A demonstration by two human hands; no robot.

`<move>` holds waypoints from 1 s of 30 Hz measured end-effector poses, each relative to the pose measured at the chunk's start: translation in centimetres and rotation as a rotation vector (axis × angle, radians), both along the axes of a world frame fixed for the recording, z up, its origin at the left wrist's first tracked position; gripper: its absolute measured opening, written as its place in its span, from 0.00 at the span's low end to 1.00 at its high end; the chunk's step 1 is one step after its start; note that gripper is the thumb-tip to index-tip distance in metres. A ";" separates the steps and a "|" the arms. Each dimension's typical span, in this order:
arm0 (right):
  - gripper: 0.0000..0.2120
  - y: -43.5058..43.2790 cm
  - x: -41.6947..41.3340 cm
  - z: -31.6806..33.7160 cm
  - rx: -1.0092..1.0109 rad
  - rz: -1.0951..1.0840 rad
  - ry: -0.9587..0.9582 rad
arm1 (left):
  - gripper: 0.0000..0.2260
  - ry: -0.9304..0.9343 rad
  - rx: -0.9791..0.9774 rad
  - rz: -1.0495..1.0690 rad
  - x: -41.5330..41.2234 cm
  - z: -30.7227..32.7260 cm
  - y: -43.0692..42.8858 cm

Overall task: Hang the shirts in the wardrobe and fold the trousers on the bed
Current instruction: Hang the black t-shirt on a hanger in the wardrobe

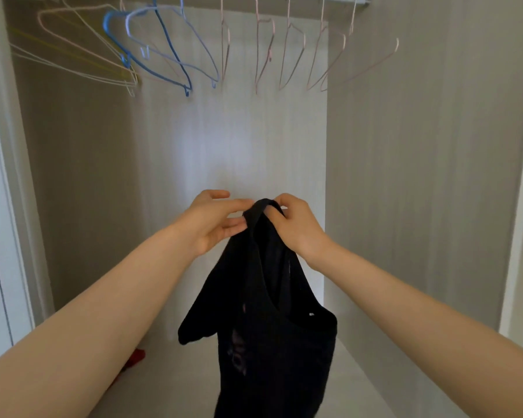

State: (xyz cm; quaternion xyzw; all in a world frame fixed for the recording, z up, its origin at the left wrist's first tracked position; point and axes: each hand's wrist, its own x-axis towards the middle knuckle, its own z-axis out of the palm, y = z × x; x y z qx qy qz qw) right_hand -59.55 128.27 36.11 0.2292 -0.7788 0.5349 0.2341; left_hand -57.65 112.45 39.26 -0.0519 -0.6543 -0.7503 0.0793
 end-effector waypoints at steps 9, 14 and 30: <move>0.06 -0.1 -0.2 2.9 0.127 -0.010 0.098 | 0.04 0.143 -0.517 0.017 0.2 0.1 0.3; 0.07 1.7 -0.1 2.4 0.297 0.075 -0.018 | 0.08 -0.031 -0.064 -0.051 -0.8 2.3 -1.7; 0.07 8.3 -4.2 6.0 0.249 -0.336 -0.161 | 0.05 0.006 -0.398 0.097 -4.3 6.9 -6.4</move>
